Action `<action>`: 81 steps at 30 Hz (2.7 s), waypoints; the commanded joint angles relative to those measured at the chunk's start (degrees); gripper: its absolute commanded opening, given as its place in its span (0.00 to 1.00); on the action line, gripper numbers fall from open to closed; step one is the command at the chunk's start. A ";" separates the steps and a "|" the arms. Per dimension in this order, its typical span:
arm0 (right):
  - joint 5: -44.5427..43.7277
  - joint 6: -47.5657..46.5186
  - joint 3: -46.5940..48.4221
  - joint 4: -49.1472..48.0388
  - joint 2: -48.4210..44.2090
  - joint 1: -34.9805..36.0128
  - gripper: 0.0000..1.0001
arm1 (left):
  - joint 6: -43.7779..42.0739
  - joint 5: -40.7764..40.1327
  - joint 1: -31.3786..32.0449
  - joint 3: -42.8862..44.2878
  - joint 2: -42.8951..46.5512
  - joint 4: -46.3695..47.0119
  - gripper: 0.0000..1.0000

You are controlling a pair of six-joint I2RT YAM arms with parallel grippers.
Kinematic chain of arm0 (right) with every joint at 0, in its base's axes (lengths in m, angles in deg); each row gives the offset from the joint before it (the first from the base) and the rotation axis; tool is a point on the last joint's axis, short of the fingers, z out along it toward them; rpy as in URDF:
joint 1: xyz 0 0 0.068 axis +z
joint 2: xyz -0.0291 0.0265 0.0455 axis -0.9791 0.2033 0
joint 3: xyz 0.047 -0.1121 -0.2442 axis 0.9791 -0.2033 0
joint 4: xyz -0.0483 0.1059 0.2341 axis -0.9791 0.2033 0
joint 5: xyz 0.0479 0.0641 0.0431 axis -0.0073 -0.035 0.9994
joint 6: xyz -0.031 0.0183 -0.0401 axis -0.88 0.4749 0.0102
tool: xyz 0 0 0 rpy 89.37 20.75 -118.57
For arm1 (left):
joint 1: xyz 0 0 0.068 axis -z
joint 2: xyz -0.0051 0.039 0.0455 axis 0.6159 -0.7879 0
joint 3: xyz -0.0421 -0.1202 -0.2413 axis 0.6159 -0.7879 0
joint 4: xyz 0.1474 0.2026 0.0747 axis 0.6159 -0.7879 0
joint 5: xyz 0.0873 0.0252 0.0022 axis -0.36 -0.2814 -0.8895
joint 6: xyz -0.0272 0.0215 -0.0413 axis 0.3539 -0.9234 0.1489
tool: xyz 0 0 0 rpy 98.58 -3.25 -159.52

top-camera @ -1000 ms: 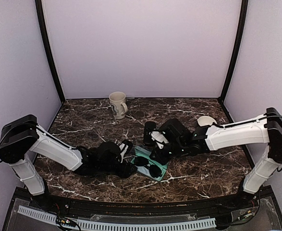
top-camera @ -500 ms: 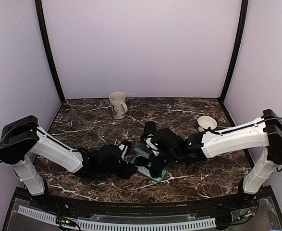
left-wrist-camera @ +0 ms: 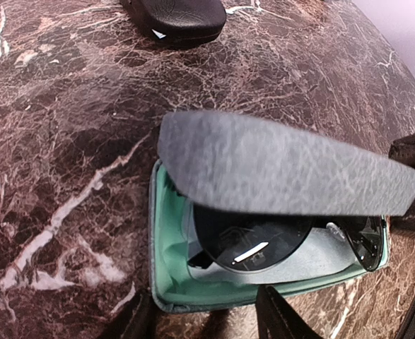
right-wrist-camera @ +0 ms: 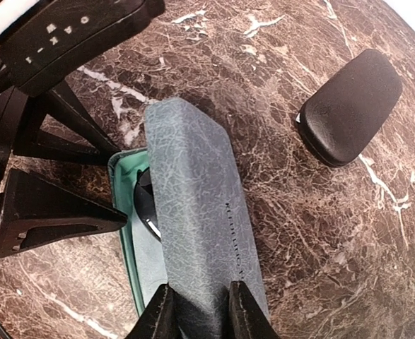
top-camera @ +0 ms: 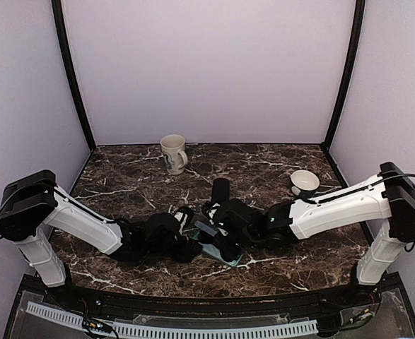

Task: Organize the sunglasses
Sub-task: Close the case with sunglasses at the center of the board, then adjust the case with sunglasses at the center of the board.

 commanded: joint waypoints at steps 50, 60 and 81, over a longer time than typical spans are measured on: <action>6.49 18.80 -8.11 9.10 -1.95 0.95 0.95 | -5.22 -6.56 -6.06 -2.96 23.54 -19.78 0.91; 4.74 16.17 -6.08 11.11 0.05 -3.43 0.89 | -6.38 -7.28 -6.94 -2.17 24.99 -21.19 0.96; 2.01 14.32 -10.50 11.46 -11.37 -13.23 0.96 | -7.67 -10.79 -11.94 -2.34 29.51 -25.24 0.99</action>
